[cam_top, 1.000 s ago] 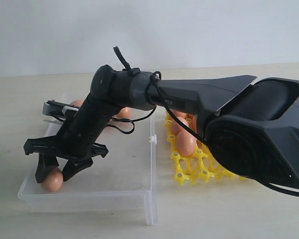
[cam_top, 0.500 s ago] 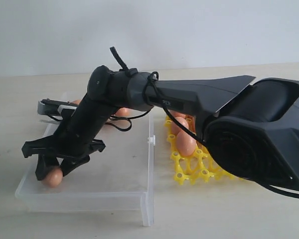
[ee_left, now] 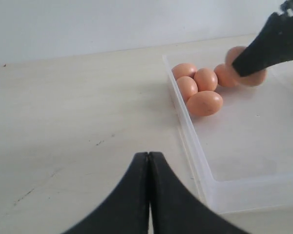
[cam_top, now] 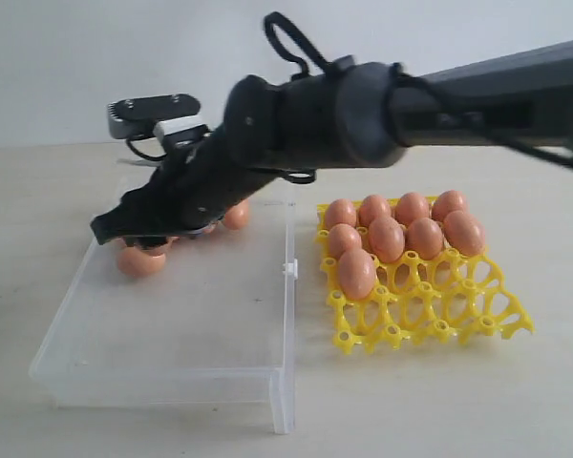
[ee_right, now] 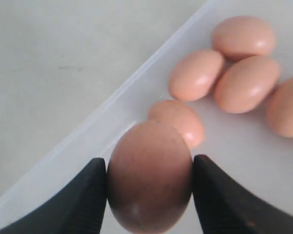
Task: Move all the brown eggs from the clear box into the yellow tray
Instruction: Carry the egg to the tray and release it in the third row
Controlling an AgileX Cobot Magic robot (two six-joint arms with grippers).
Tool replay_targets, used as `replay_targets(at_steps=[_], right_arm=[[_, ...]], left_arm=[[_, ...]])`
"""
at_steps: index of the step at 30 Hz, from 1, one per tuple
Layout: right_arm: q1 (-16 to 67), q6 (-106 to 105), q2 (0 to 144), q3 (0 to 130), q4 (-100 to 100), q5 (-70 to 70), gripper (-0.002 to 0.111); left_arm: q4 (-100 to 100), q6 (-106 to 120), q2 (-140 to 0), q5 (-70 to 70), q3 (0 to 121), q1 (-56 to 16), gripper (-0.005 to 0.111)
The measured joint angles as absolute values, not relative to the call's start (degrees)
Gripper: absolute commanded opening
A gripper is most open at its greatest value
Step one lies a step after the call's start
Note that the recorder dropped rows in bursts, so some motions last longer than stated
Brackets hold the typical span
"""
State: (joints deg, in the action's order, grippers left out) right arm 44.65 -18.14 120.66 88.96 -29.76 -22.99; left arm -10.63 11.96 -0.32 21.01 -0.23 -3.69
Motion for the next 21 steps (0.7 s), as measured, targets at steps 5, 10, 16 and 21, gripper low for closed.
replay_targets(at_steps=[5, 10, 16, 21], right_arm=[[41.91, -21.85, 104.32, 65.24, -29.66, -5.65, 0.000], [33.55, -22.35, 93.49, 50.73, -29.84, 0.65, 0.000], [24.72, -22.35, 90.92, 44.23, -29.84, 0.00, 0.000], [23.04, -21.63, 93.32, 44.08, -29.84, -0.64, 0.000]], left_arm=[[-10.63, 11.96, -0.32, 21.01, -0.23, -3.69, 0.000], [-10.63, 11.96, -0.32, 21.01, -0.23, -3.69, 0.000], [-10.63, 11.96, -0.32, 21.01, -0.23, -3.69, 0.000], [-10.63, 11.96, -0.32, 21.01, -0.23, -3.69, 0.000]])
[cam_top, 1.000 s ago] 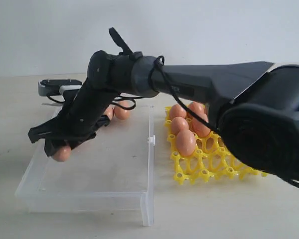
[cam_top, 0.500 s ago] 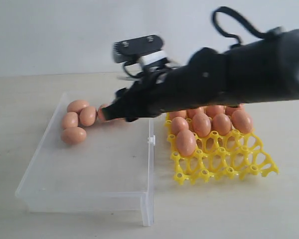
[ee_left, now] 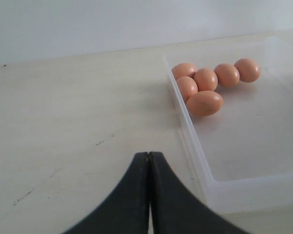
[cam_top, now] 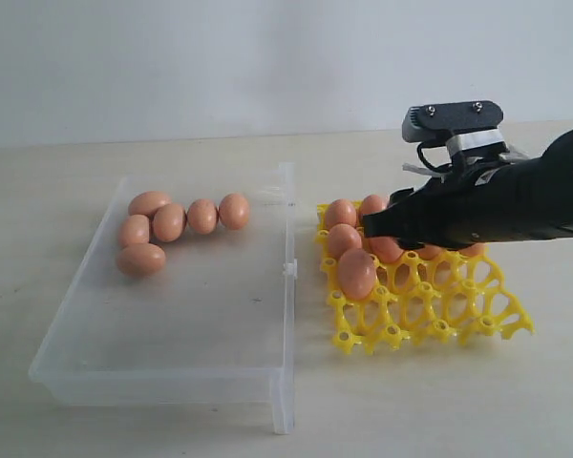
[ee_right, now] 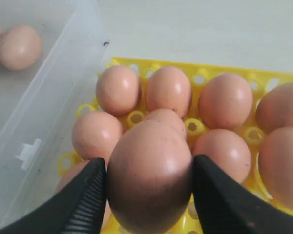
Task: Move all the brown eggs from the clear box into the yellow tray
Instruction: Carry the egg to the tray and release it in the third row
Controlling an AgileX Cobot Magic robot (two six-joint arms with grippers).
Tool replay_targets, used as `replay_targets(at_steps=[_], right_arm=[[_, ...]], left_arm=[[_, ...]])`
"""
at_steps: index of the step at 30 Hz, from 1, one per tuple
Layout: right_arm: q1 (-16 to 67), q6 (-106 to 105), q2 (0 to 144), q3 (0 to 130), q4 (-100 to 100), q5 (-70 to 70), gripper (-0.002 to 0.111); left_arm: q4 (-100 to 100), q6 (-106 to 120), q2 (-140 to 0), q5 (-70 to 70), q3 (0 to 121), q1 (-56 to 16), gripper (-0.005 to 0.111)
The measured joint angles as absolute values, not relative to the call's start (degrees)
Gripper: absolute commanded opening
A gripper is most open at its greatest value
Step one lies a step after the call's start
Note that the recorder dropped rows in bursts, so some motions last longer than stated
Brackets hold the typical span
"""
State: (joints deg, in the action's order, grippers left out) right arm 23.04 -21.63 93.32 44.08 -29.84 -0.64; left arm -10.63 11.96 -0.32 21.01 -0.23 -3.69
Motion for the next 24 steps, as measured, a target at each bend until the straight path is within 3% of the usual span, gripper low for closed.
replay_targets(at_steps=[24], right_arm=[[22.95, -17.77, 99.67, 43.85, -29.84, 1.55, 0.000]], left_arm=[[-10.63, 11.96, -0.32, 21.01, -0.23, -3.69, 0.000]])
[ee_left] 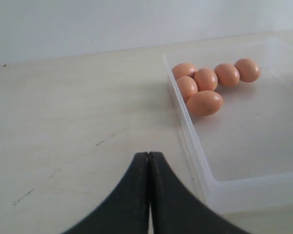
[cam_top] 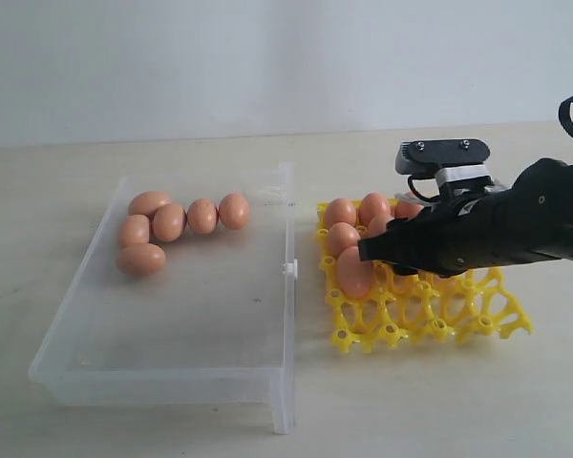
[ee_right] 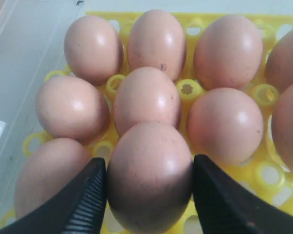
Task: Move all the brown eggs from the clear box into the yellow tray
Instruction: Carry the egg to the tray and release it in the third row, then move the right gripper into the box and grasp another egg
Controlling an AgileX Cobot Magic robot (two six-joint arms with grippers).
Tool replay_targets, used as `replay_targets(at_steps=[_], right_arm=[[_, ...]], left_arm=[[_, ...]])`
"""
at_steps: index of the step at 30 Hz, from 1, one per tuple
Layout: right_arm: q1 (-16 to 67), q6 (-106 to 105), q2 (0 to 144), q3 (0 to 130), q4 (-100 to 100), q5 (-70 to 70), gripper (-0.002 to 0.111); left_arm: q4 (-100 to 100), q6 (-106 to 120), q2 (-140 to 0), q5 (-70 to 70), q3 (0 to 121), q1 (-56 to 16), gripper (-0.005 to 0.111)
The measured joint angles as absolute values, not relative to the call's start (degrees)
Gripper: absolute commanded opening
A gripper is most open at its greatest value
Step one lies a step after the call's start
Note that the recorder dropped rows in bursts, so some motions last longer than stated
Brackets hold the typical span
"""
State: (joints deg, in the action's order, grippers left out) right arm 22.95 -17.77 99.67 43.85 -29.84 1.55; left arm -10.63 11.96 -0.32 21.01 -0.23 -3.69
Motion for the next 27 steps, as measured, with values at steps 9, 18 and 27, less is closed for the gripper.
replay_targets(at_steps=[9, 18, 27], right_arm=[[22.95, -15.02, 99.67, 43.85, -29.84, 2.65, 0.055], [22.95, -14.75, 98.82, 43.85, -29.84, 1.35, 0.064], [29.66, -14.75, 92.26, 52.17, -30.07, -9.81, 0.048]], left_arm=[[-10.63, 11.96, -0.32, 21.01, -0.23, -3.69, 0.000], [-10.63, 11.96, -0.32, 21.01, -0.23, -3.69, 0.000], [-10.63, 11.96, -0.32, 21.01, -0.23, -3.69, 0.000]])
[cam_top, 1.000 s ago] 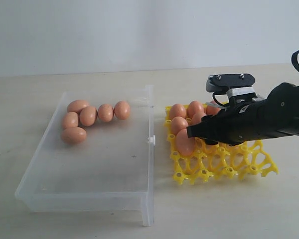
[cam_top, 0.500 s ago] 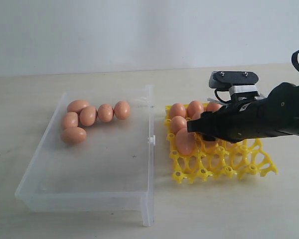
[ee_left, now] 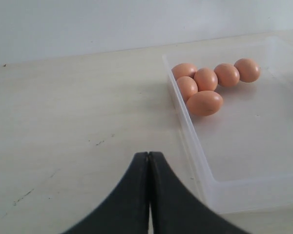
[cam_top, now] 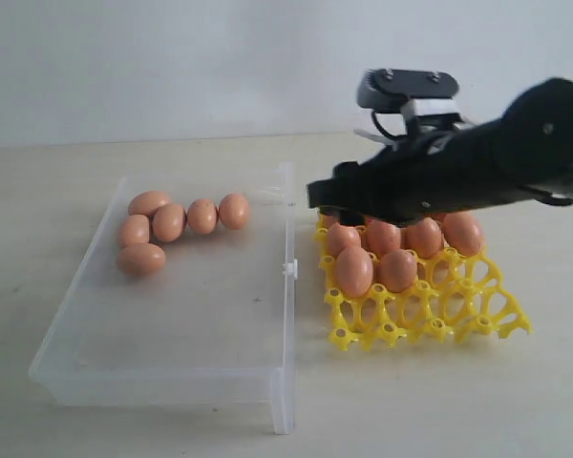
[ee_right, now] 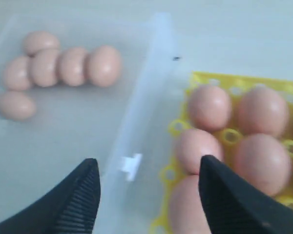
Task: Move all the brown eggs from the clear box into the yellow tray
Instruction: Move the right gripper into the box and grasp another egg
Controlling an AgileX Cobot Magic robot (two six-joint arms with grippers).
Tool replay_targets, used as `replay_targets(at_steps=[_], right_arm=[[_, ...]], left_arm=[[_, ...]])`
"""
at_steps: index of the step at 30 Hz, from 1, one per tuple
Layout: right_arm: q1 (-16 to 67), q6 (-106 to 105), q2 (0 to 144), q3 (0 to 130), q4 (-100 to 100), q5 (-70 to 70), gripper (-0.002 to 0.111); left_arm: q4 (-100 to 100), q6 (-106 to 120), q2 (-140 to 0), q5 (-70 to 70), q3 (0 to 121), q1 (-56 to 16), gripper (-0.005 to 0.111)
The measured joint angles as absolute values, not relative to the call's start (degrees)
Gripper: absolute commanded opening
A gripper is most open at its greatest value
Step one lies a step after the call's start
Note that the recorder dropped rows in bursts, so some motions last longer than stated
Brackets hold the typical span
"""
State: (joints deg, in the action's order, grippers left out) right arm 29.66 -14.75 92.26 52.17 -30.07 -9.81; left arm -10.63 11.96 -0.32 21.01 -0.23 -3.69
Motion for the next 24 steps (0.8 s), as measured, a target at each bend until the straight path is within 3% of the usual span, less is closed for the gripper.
replay_targets(at_steps=[8, 15, 24], right_arm=[[40.26, -19.43, 99.09, 69.22, -30.31, -28.28, 0.021], [42.59, -21.56, 110.69, 75.89, -28.11, -33.44, 0.004], [41.43, -4.37, 114.45, 75.99, -4.75, -35.11, 0.003]], left_arm=[[-10.63, 11.96, -0.32, 21.01, -0.23, -3.69, 0.000], [-10.63, 11.96, -0.32, 21.01, -0.23, -3.69, 0.000], [-10.63, 11.96, -0.32, 21.01, -0.23, -3.69, 0.000]])
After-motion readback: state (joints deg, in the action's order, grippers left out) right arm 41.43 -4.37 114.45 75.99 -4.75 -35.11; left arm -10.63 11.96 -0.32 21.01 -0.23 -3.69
